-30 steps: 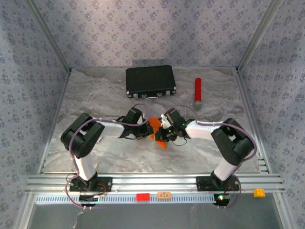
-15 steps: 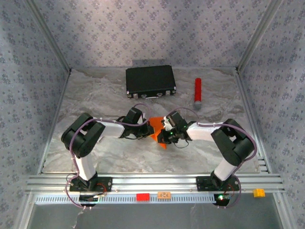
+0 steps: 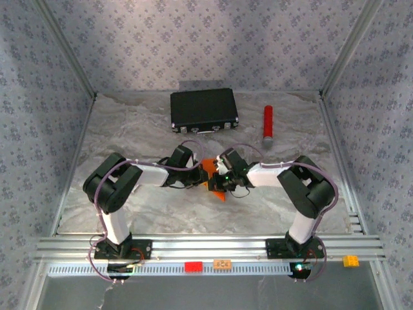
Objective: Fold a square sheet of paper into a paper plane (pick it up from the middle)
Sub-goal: Third fold the triangle at the center of the table.
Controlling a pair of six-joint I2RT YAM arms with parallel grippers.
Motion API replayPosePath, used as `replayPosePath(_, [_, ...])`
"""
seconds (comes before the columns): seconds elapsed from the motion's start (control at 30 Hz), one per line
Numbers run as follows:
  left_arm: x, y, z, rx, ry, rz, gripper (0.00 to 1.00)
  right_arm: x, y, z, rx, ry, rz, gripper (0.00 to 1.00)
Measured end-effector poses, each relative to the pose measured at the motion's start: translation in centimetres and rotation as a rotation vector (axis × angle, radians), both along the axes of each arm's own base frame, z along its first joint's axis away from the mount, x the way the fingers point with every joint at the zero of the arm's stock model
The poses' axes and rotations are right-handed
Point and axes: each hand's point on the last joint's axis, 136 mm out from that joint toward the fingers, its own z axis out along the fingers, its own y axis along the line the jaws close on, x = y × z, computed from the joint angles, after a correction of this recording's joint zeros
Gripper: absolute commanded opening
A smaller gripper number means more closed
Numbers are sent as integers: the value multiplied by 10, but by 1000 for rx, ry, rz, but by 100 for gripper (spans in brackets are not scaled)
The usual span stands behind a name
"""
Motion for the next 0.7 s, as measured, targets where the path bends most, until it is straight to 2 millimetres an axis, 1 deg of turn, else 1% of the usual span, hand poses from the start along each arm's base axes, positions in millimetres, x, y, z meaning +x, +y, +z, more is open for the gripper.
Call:
replayPosePath(0.13, [1, 1, 0, 0, 0, 4, 1, -6, -7, 1, 0, -3, -1, 8])
replayPosePath(0.57, [1, 0, 0, -12, 4, -3, 1, -44, -57, -2, 5, 21, -33, 9])
replayPosePath(0.7, [1, -1, 0, -15, 5, -5, 1, -52, -64, -3, 11, 19, -37, 9])
